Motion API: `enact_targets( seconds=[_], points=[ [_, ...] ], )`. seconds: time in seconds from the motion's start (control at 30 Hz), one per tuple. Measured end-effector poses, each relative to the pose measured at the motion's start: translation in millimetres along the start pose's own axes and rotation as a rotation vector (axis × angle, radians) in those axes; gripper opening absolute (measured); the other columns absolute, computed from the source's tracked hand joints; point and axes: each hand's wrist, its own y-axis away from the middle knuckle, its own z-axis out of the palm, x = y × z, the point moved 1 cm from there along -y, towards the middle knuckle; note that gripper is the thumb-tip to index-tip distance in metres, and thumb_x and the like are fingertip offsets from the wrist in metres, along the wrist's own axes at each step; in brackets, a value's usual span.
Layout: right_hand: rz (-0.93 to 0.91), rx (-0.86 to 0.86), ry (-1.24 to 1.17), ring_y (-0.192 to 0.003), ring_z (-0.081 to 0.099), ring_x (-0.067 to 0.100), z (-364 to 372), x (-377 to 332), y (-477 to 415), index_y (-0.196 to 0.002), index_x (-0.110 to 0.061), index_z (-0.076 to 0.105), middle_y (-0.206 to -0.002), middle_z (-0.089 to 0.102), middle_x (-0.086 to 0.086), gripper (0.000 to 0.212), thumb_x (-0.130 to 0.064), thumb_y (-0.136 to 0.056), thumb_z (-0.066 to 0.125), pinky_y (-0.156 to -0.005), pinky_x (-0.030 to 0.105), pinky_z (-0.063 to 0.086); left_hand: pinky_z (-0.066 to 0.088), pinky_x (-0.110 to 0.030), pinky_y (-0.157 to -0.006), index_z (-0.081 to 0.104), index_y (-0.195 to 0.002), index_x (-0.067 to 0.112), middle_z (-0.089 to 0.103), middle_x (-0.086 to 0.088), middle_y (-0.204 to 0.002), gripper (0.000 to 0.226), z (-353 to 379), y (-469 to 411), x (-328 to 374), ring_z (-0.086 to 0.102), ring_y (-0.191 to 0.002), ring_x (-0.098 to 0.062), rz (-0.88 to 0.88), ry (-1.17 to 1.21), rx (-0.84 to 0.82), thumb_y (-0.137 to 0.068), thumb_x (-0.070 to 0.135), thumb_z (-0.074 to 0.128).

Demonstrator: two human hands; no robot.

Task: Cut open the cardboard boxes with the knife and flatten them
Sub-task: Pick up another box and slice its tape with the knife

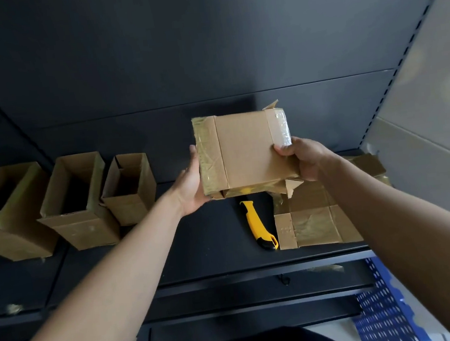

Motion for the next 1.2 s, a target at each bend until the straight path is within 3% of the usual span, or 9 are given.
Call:
enact_targets(
  seconds=[0.17, 0.37, 0.5, 0.63, 0.83, 0.93, 1.07, 1.13, 1.2],
  points=[
    [-0.060, 0.110, 0.012, -0.106, 0.059, 0.031, -9, 1, 2, -0.126, -0.017, 0.054, -0.117, 0.063, 0.009, 0.043, -0.009, -0.086, 0.067, -0.085, 0.046, 0.052, 0.053, -0.052, -0.084, 0.054, -0.125, 0.035, 0.063, -0.004, -0.121, 0.062, 13, -5, -3, 0.061, -0.110, -0.028, -0.005, -0.160, -0.026, -0.089, 0.072, 0.019],
    [-0.119, 0.200, -0.057, -0.100, 0.062, 0.029, -21, -1, 8, -0.124, -0.014, 0.058, -0.112, 0.066, 0.008, 0.042, -0.006, -0.085, 0.068, -0.084, 0.045, 0.053, 0.054, -0.043, -0.085, 0.063, -0.111, 0.009, 0.065, -0.017, -0.116, 0.021, 29, -14, -7, 0.062, -0.107, -0.030, -0.029, -0.252, 0.051, -0.098, 0.009, 0.047],
    [-0.107, 0.240, -0.050, -0.100, 0.062, 0.028, -32, 0, 10, -0.119, -0.015, 0.059, -0.108, 0.066, 0.006, 0.036, -0.008, -0.085, 0.069, -0.086, 0.045, 0.053, 0.058, -0.041, -0.081, 0.056, -0.125, 0.006, 0.064, -0.017, -0.118, 0.036, 38, -13, -8, 0.064, -0.103, -0.028, -0.069, -0.159, -0.092, -0.092, -0.008, 0.049],
    [-0.065, 0.360, -0.061, -0.095, 0.060, 0.026, -45, -3, 11, -0.110, -0.013, 0.059, -0.098, 0.063, 0.004, 0.027, -0.010, -0.085, 0.070, -0.082, 0.043, 0.052, 0.057, -0.040, -0.082, 0.037, -0.144, 0.025, 0.055, -0.013, -0.133, 0.083, 39, -16, -15, 0.060, -0.113, -0.031, 0.010, -0.067, -0.174, -0.081, -0.028, 0.045],
    [0.071, 0.178, -0.072, -0.092, 0.065, 0.025, -67, 0, 16, -0.121, -0.011, 0.056, -0.110, 0.064, 0.008, 0.042, -0.022, -0.084, 0.071, -0.071, 0.038, 0.055, 0.056, -0.041, -0.075, 0.011, -0.147, 0.050, 0.054, -0.005, -0.134, 0.115, 46, -16, -22, 0.056, -0.115, -0.027, 0.072, -0.358, -0.257, -0.068, -0.006, 0.074],
    [0.150, 0.009, 0.065, -0.087, 0.065, 0.025, -76, 1, 24, -0.117, -0.010, 0.056, -0.102, 0.066, 0.008, 0.056, -0.040, -0.073, 0.074, -0.072, 0.036, 0.054, 0.057, -0.042, -0.076, 0.022, -0.147, 0.041, 0.062, -0.003, -0.123, 0.094, 48, -21, -25, 0.061, -0.110, -0.023, 0.085, -0.322, -0.228, -0.074, 0.012, 0.072],
    [0.127, -0.050, 0.080, -0.082, 0.064, 0.020, -85, 1, 26, -0.112, -0.012, 0.056, -0.096, 0.066, 0.006, 0.032, -0.028, -0.086, 0.065, -0.069, 0.032, 0.053, 0.057, -0.042, -0.080, 0.041, -0.142, 0.023, 0.068, -0.007, -0.114, 0.063, 50, -22, -28, 0.066, -0.101, -0.022, 0.001, -0.244, -0.247, -0.084, 0.027, 0.066],
    [0.112, -0.050, 0.121, -0.100, 0.060, 0.025, -90, 3, 25, -0.118, -0.012, 0.053, -0.109, 0.063, 0.009, 0.030, -0.014, -0.089, 0.061, -0.082, 0.039, 0.050, 0.053, -0.044, -0.085, 0.052, -0.133, 0.021, 0.069, -0.007, -0.115, 0.052, 53, -21, -24, 0.063, -0.107, -0.025, -0.051, -0.091, -0.256, -0.089, 0.050, 0.053],
    [0.131, -0.070, 0.269, -0.108, 0.055, 0.028, -92, 6, 25, -0.124, -0.012, 0.050, -0.118, 0.059, 0.010, 0.035, -0.010, -0.089, 0.059, -0.089, 0.042, 0.046, 0.047, -0.048, -0.094, 0.056, -0.128, 0.024, 0.065, -0.008, -0.123, 0.077, 55, -24, -18, 0.060, -0.115, -0.027, -0.104, 0.052, -0.252, -0.083, 0.077, 0.023]
  ],
)
